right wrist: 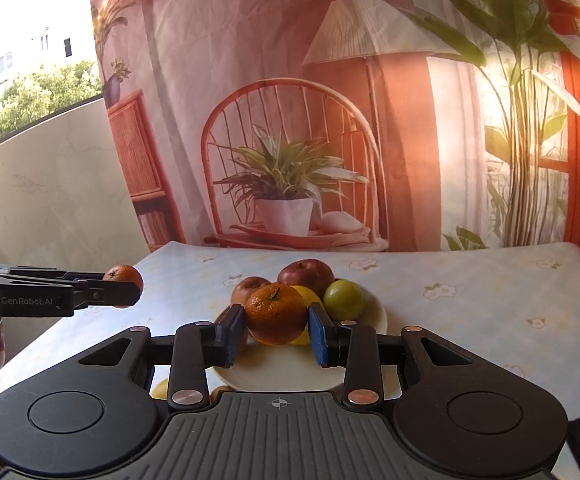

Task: Organize fruits
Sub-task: 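Carry both mandarins onto the cream plate and open both tools, then withdraw both tools from the plate toward the remaining fruit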

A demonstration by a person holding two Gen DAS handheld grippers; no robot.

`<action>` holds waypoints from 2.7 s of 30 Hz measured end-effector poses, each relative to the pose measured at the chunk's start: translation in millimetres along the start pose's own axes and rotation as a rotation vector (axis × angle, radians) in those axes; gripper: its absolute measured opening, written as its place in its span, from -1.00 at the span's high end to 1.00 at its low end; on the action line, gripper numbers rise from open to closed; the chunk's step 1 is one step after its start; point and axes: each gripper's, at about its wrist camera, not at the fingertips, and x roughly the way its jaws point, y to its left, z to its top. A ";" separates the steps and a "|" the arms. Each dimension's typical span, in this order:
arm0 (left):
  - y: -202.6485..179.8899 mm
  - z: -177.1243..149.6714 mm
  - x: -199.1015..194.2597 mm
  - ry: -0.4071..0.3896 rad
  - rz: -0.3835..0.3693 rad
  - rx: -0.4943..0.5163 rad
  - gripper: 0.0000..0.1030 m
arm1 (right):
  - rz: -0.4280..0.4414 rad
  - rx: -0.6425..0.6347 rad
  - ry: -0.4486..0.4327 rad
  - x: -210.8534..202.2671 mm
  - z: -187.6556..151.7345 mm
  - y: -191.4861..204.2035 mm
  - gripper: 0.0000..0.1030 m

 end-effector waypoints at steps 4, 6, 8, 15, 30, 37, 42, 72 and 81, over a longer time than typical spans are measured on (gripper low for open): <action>-14.6 0.2 29.7 0.048 -0.030 0.043 0.25 | -0.037 -0.054 0.043 29.3 9.8 -19.1 0.38; -20.1 -5.6 49.4 0.096 -0.047 0.058 0.25 | -0.044 -0.072 0.063 43.9 9.3 -25.4 0.38; -24.4 -12.8 66.6 0.142 -0.056 0.072 0.25 | -0.044 -0.088 0.086 60.9 5.8 -31.0 0.38; -28.7 -25.3 112.1 0.254 -0.068 0.110 0.25 | -0.039 -0.088 0.170 104.8 -9.2 -46.2 0.38; -24.6 -23.8 140.2 0.348 -0.080 0.083 0.25 | -0.024 -0.116 0.230 139.3 -14.3 -55.6 0.38; -23.0 -22.9 141.3 0.363 -0.083 0.078 0.23 | -0.029 -0.137 0.240 141.3 -14.3 -52.1 0.38; -23.2 -23.7 138.4 0.368 -0.073 0.092 0.22 | -0.040 -0.145 0.232 138.9 -13.3 -51.1 0.37; -5.5 -21.8 80.3 0.273 -0.043 0.050 0.22 | -0.013 -0.067 0.170 50.6 -23.8 -29.3 0.27; 6.6 -32.9 54.4 0.253 -0.041 0.035 0.22 | 0.000 -0.032 0.159 22.5 -38.8 -4.4 0.27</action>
